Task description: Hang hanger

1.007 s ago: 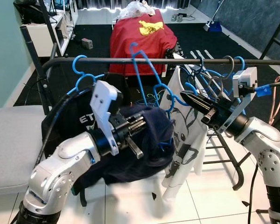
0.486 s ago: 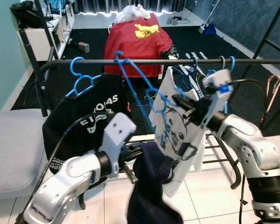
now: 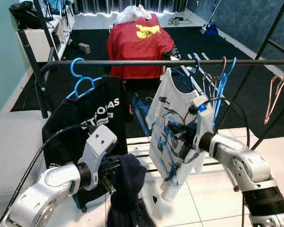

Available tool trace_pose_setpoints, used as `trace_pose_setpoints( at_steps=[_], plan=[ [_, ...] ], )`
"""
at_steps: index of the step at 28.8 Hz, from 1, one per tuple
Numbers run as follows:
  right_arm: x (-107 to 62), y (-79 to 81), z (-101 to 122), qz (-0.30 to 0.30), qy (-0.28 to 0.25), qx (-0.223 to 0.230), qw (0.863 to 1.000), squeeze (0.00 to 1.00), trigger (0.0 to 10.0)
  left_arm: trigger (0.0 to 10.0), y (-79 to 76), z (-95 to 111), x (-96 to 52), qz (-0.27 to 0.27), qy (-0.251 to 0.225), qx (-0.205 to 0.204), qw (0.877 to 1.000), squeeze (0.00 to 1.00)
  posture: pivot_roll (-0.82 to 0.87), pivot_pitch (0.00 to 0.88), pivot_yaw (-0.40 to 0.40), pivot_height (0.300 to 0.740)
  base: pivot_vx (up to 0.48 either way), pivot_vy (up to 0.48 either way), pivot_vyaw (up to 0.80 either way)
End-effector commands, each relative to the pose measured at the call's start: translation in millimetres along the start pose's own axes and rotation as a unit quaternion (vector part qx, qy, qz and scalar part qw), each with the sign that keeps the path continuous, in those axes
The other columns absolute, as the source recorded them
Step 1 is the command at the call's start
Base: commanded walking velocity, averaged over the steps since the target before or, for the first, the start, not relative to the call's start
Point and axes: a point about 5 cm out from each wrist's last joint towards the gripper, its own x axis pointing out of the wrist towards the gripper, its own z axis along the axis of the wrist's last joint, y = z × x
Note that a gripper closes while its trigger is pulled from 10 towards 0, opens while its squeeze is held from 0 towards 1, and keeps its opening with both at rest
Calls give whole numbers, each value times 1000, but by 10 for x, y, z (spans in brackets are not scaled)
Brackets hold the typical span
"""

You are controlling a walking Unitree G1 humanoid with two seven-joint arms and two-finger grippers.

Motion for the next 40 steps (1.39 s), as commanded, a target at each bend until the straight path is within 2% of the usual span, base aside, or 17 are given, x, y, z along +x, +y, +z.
trace_pose_setpoints(
  at_steps=[1,3,4,9,14,15,17,26,27,28,29,30,31,32,33,35,40],
  plan=[
    [-7,-121,212,-34,-50,-33,998,0,0,0,64,91,0,17,-23,19,999,0,-35,61,-8,740,0,0,0],
    [2,-168,325,-49,-73,-50,995,0,0,0,85,105,10,23,-25,25,999,0,-35,61,-8,740,0,0,0],
    [18,-258,551,-72,-114,-78,988,0,0,0,116,125,18,32,-26,38,998,0,-35,60,-9,740,0,0,0],
    [45,-242,738,-64,-143,-104,982,0,0,0,153,135,9,46,-27,47,997,0,-29,55,-17,740,0,0,0],
    [67,-196,787,-60,-154,-124,978,0,118,0,172,135,-3,52,-25,51,997,0,-30,54,-17,740,0,0,0],
    [86,-169,793,-57,-161,-133,976,0,1020,0,181,127,-9,55,-21,55,997,0,-29,55,-15,740,0,0,0],
    [101,-140,787,-53,-165,-140,975,0,1176,0,189,117,-12,57,-17,59,996,0,-30,55,-12,740,0,0,0],
    [149,-60,844,-45,-200,-139,969,0,706,0,265,118,10,86,-22,52,995,0,-29,57,-9,740,0,0,0],
    [166,-51,824,-41,-198,-128,971,0,784,1647,282,127,24,102,-38,24,994,0,-27,55,-10,740,0,0,0],
    [177,-45,808,-38,-196,-120,972,0,784,1647,292,132,32,112,-48,4,993,0,-27,55,-10,740,0,0,0],
    [214,-24,712,-26,-179,-86,980,0,2667,10000,328,127,46,145,-78,-49,985,0,-26,55,-11,740,0,0,0],
    [254,4,584,-16,-158,-39,987,0,10000,10000,369,59,61,177,-91,-117,973,0,-26,55,-11,740,0,0,0],
    [254,4,584,-16,-158,-39,987,0,10000,10000,369,59,61,177,-91,-117,973,0,-26,55,-11,740,0,0,0],
    [280,30,484,-10,-143,2,990,0,10000,10000,380,-6,72,193,-99,-163,963,0,-29,54,-12,740,0,0,0],
    [280,30,484,-10,-143,2,990,0,10000,10000,380,-6,72,193,-99,-163,963,0,-29,54,-12,740,0,0,0],
    [298,78,361,-5,-135,55,989,0,10000,10000,343,-110,84,195,-97,-207,954,0,-27,57,-12,740,0,0,0],
    [299,101,300,-22,-126,73,989,0,10000,10000,278,-156,94,189,-88,-193,959,0,-29,57,-10,740,0,0,0]
  ],
)
